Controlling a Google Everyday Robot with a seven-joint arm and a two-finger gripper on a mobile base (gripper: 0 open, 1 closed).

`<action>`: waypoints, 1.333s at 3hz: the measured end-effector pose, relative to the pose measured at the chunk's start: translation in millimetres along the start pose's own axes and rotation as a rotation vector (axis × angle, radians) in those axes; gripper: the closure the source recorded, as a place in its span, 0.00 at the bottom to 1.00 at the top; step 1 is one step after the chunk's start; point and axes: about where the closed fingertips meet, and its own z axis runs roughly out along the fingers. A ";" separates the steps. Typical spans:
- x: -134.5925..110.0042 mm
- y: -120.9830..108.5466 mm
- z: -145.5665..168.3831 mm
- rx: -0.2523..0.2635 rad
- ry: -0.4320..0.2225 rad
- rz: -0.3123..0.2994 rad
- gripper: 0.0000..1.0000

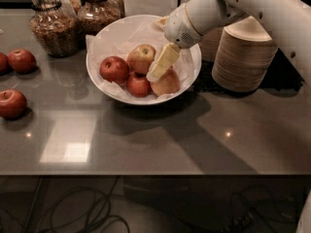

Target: Pick apple from white bowl

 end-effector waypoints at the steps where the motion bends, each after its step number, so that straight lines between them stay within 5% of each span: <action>1: 6.8 -10.9 7.9 -0.012 0.001 0.016 0.00; 4: -3.4 15.2 -19.2 -0.027 -0.038 0.016 0.00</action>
Offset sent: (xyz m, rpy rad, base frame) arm 0.0158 -0.0136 0.0041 0.0400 0.0376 -0.0149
